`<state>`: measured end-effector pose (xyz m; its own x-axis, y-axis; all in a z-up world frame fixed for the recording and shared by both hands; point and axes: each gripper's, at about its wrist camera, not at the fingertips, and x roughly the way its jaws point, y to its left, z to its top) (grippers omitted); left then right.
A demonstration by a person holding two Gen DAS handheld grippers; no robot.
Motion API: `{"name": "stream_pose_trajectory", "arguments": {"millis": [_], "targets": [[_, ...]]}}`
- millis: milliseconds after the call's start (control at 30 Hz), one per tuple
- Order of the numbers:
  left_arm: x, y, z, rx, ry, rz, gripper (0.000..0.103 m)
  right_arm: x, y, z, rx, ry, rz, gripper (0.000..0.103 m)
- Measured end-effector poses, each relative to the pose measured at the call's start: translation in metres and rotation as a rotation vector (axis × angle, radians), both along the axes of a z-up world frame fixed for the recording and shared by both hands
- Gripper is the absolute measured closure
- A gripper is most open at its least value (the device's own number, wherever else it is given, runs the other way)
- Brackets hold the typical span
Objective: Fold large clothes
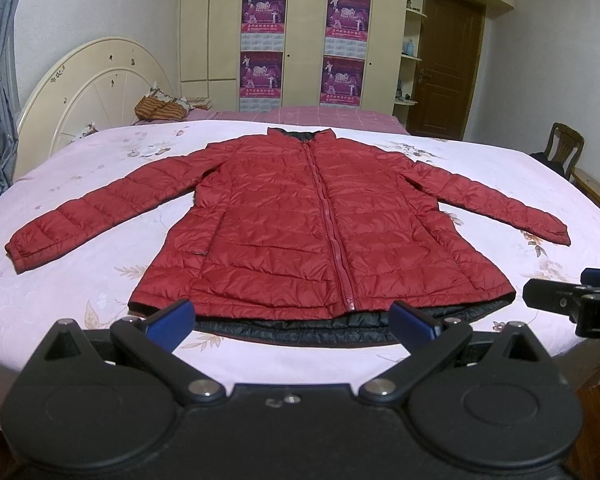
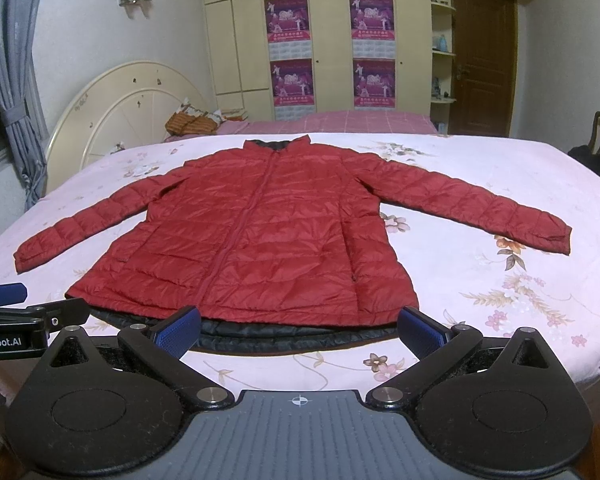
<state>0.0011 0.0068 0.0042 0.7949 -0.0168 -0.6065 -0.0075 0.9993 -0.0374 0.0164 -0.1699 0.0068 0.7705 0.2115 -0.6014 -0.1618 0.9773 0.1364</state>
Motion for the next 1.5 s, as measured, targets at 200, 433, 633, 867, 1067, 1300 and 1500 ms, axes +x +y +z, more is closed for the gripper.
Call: {"name": "stream_pose_trajectory", "arguments": {"millis": [200, 433, 633, 867, 1067, 1300, 1500], "targets": [[0.0, 0.0, 0.0, 0.001, 0.003, 0.001, 0.0, 0.0, -0.001, 0.0, 0.001, 0.0, -0.001, 0.0], [0.001, 0.0, -0.001, 0.001, 0.004, -0.002, 0.0, 0.001, -0.003, 0.0, 0.004, 0.001, -0.005, 0.0], [0.008, 0.001, -0.005, 0.002, 0.015, -0.006, 0.0, 0.004, -0.005, -0.001, 0.007, 0.007, -0.013, 0.0], [0.01, 0.0, -0.008, 0.002, 0.025, -0.002, 0.0, 0.005, -0.005, -0.005, 0.008, 0.018, -0.014, 0.0], [0.021, 0.002, -0.007, -0.002, 0.025, 0.003, 0.0, 0.013, -0.007, -0.005, 0.007, 0.015, -0.028, 0.0], [0.051, 0.006, -0.009, -0.008, 0.031, 0.003, 0.0, 0.043, -0.016, -0.009, 0.013, 0.019, -0.073, 0.0], [0.09, 0.015, -0.016, -0.069, 0.043, 0.006, 0.0, 0.08, -0.026, -0.016, 0.017, 0.036, -0.122, 0.0]]}}
